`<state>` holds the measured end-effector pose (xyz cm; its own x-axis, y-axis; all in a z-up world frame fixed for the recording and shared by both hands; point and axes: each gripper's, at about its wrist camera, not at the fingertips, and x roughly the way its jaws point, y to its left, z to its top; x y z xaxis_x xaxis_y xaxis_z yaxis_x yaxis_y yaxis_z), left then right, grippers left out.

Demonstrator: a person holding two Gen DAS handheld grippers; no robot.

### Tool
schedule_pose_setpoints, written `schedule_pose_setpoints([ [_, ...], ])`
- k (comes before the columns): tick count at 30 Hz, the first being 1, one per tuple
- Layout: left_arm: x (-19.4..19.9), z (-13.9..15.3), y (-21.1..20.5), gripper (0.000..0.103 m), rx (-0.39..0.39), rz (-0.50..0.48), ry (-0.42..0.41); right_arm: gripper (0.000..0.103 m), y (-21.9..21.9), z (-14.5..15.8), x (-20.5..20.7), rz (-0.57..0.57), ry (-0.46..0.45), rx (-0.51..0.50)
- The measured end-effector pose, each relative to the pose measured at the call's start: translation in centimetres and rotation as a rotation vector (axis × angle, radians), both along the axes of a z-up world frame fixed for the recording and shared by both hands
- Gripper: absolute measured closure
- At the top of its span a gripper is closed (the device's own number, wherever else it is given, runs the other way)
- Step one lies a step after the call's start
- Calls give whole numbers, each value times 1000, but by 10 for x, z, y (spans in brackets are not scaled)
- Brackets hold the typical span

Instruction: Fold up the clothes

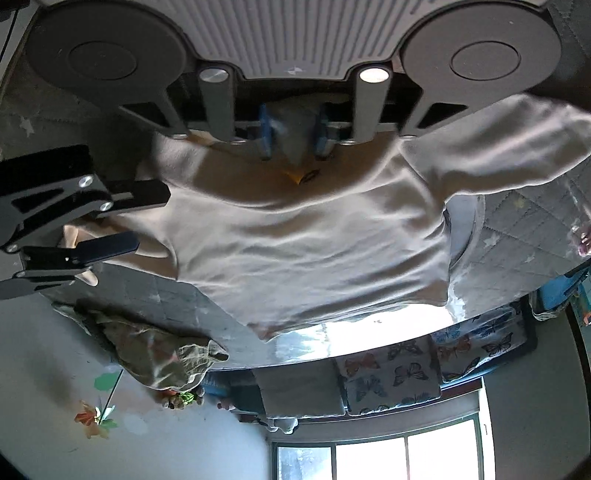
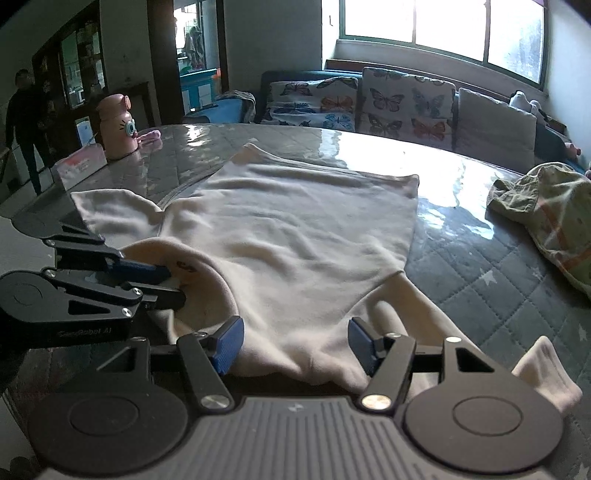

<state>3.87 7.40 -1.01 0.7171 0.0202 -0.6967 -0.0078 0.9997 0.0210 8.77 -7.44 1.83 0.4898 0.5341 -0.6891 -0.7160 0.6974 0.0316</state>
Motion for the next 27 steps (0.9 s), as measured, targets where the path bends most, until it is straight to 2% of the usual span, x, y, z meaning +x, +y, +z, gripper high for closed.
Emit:
schedule_pose_setpoints([
  [3, -10, 7, 5, 92, -31, 16, -30, 39, 0, 0, -1, 0, -1, 0],
  [6, -41, 25, 8, 92, -44, -24, -168, 39, 3, 3, -6, 28, 0, 10],
  [8, -62, 33, 8, 92, -24, -71, -243, 39, 5, 5, -9, 46, 1, 16],
  [9, -68, 33, 7, 92, -11, -96, -236, 39, 7, 6, -10, 56, 1, 20],
  [12, -75, 23, 8, 89, 5, -134, -138, 40, 10, 8, -15, 84, 3, 30],
  [15, -79, 15, 10, 86, 12, -115, -81, 44, 13, 11, -20, 112, 4, 40],
  [17, -82, 20, 13, 83, -1, -107, -95, 51, 17, 10, -25, 138, 8, 36],
  [18, -84, 23, 14, 76, -4, -106, -108, 57, 20, 9, -29, 155, 11, 27],
  [20, -88, 30, 13, 71, 4, -114, -139, 64, 27, 4, -38, 196, 9, -1],
  [22, -88, 34, 12, 71, 17, -124, -156, 68, 33, 0, -45, 221, 15, -18],
  [23, -87, 34, 12, 71, 20, -133, -159, 73, 36, -2, -49, 233, 17, -27],
  [27, -75, 25, 7, 71, 38, -178, -130, 85, 43, -13, -61, 252, 5, -72],
])
